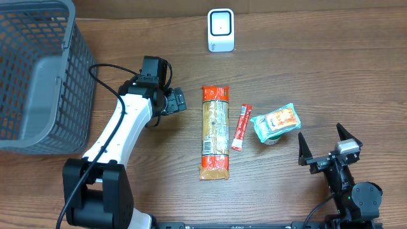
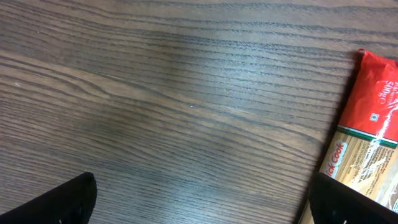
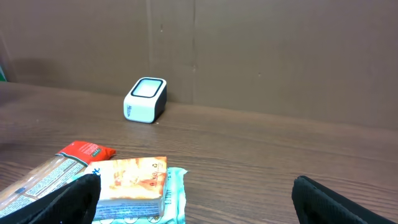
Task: Scan the item barcode
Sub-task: 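Open the left gripper and raise it away from the pasta pack, then swing the right gripper left toward the teal snack packet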
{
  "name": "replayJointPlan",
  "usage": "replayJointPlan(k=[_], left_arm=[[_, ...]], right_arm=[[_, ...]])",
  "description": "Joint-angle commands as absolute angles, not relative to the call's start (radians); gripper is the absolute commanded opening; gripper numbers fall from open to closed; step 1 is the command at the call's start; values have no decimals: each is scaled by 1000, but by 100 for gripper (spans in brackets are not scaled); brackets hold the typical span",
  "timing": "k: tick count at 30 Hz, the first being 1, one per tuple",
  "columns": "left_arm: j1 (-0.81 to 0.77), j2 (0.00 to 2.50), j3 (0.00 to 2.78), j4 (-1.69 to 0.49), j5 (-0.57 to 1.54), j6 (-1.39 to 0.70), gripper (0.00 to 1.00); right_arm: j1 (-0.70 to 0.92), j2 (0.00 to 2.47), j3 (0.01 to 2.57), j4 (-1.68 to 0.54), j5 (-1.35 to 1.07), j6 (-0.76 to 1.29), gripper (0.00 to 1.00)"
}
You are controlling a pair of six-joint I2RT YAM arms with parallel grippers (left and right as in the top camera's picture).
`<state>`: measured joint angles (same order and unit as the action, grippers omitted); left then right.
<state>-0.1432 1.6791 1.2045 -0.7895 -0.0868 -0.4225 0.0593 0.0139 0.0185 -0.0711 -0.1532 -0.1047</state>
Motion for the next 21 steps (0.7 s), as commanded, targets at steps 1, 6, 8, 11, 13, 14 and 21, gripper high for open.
replayJointPlan(k=[1, 6, 8, 11, 13, 14, 21], left_arm=[[-144, 1667, 1214, -788, -85, -426, 100], [-144, 1667, 1214, -788, -85, -426, 100], [-144, 1667, 1214, -788, -85, -426, 100], [-144, 1667, 1214, -788, -85, -426, 100], [-144, 1667, 1214, -788, -85, -426, 100], [-144, 1667, 1214, -788, -85, -426, 100], [-144, 1667, 1214, -788, -85, -426, 100]], right_arm=[[56, 4, 8, -67, -159, -106, 100], [56, 4, 8, -67, -159, -106, 100], [56, 4, 8, -67, -159, -106, 100], [56, 4, 8, -67, -159, -106, 100], [56, 4, 8, -67, -159, -106, 100], [56, 4, 8, -67, -159, -106, 100], [56, 4, 8, -66, -160, -96, 100]])
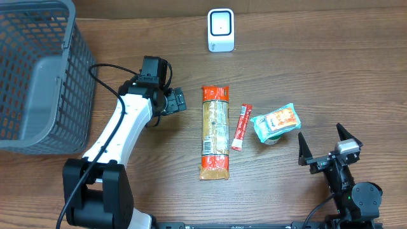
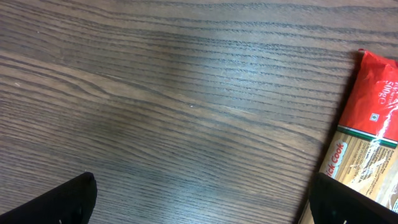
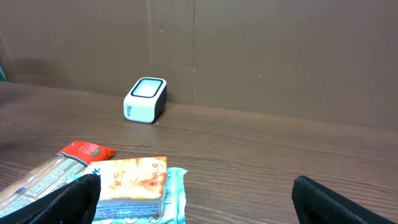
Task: Scan the item barcode
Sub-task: 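Swing the right gripper left toward the teal snack packet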
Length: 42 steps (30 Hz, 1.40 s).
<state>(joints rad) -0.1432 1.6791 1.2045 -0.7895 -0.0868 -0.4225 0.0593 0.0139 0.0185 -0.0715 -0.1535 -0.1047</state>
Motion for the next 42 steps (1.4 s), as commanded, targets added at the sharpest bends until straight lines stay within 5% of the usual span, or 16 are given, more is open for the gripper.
replayJointPlan(k=[1, 7, 17, 30, 37, 42], left_arm=[[-144, 1667, 1214, -788, -85, -426, 100], [-144, 1667, 1214, -788, -85, -426, 100], [-144, 1667, 1214, -788, -85, -426, 100], [-144, 1667, 1214, -788, -85, -426, 100], [-144, 1667, 1214, -788, -85, -426, 100], [-144, 1667, 1214, -788, -85, -426, 100]], right_arm=[[56, 4, 8, -66, -160, -80, 100], [56, 4, 8, -66, -165, -47, 100], [56, 5, 116, -123, -168, 317, 100], [56, 389, 877, -677, -87, 319, 100], [56, 685, 1152, -833, -553, 318, 100], [56, 783, 1152, -846, -607, 323, 98]])
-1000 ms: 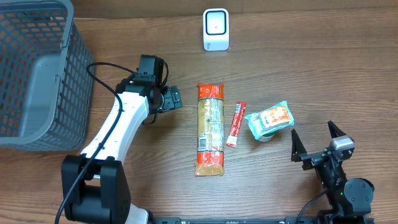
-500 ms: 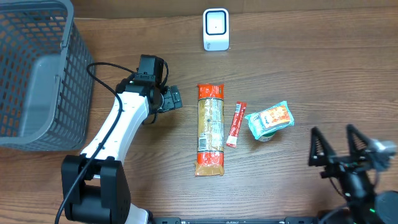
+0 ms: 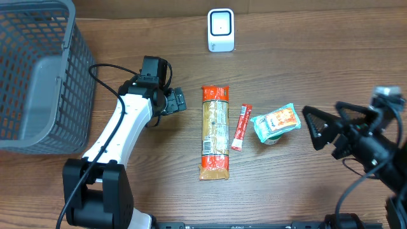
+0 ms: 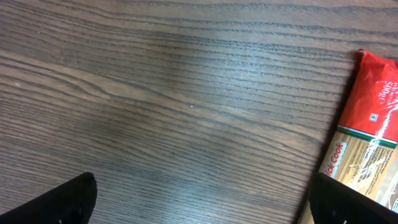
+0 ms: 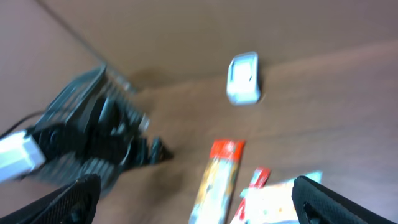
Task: Scan the item barcode
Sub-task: 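Swing the right gripper left toward the teal snack packet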
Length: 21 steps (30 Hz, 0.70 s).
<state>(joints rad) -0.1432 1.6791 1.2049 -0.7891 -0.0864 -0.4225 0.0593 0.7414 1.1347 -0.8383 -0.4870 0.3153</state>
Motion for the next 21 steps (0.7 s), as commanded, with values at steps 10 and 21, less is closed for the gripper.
replayJointPlan(k=[10, 21], left_arm=[[-144, 1667, 1214, -788, -85, -426, 100], [-144, 1667, 1214, -788, -85, -426, 100]], right_arm=[[58, 1023, 1151, -1008, -311, 711, 52], [143, 1314, 1112, -1003, -306, 715, 55]])
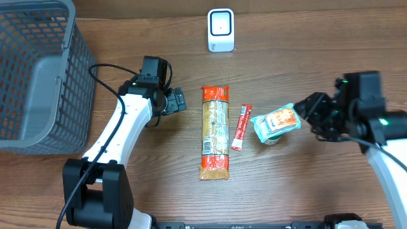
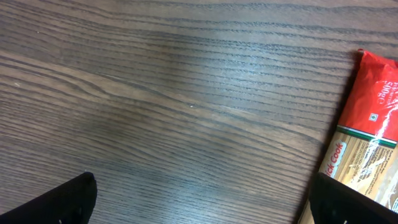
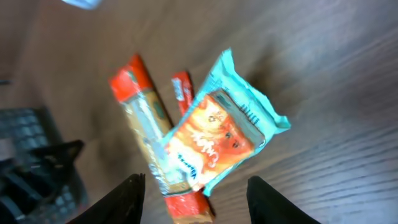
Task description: Scan the item barcode
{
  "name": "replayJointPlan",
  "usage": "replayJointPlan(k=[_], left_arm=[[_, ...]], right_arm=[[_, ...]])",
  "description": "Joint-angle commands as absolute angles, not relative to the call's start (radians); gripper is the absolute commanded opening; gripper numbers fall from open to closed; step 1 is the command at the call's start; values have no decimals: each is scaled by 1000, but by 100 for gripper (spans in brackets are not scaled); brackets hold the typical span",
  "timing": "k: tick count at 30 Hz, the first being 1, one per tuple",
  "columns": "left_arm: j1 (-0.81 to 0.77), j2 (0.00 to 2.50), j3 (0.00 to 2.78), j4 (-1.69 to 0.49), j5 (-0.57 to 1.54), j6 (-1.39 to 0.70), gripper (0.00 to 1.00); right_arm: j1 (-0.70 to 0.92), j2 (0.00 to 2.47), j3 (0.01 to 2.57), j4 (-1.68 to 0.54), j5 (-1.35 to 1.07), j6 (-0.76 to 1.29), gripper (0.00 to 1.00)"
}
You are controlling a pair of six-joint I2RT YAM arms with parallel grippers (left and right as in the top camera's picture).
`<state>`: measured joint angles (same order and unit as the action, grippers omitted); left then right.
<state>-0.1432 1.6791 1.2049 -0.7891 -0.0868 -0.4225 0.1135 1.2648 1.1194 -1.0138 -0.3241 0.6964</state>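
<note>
Three items lie mid-table in the overhead view: a long red-and-tan pasta pack [image 1: 215, 132], a thin red stick sachet [image 1: 241, 126] and a teal packet with an orange label [image 1: 275, 123]. The white barcode scanner [image 1: 220, 30] stands at the back. My right gripper [image 1: 310, 117] hangs open just right of the teal packet; its wrist view looks down on the teal packet [image 3: 227, 134], with the right gripper [image 3: 199, 202] holding nothing. My left gripper [image 1: 173, 102] is open, left of the pasta pack [image 2: 367, 137], over bare wood.
A grey mesh basket [image 1: 38, 70] fills the back left corner. The left arm [image 1: 121, 130] stretches from the front left towards the middle. The scanner stands behind the pasta pack, near the table's far edge.
My right gripper has moved left and closer to the teal packet, and its camera now looks down on that packet. The left arm and all three items have not moved.
At the two oldest moments my right gripper sat open, low at the front right, facing the scanner. Then it was raised and farther back, right of the items. Now it hangs just right of the teal packet. The left gripper stayed open by the pasta pack throughout.
</note>
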Motion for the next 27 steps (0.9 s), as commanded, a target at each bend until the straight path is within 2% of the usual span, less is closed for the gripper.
replayJointPlan(k=[1, 17, 27], left_arm=[[-144, 1667, 1214, -788, -85, -426, 100], [-144, 1667, 1214, -788, -85, -426, 100], [-144, 1667, 1214, -788, -85, -426, 100]], right_arm=[[150, 1330, 1112, -997, -306, 715, 55], [338, 1385, 1111, -1007, -14, 932, 63], [353, 1386, 1084, -985, 4, 989, 55]])
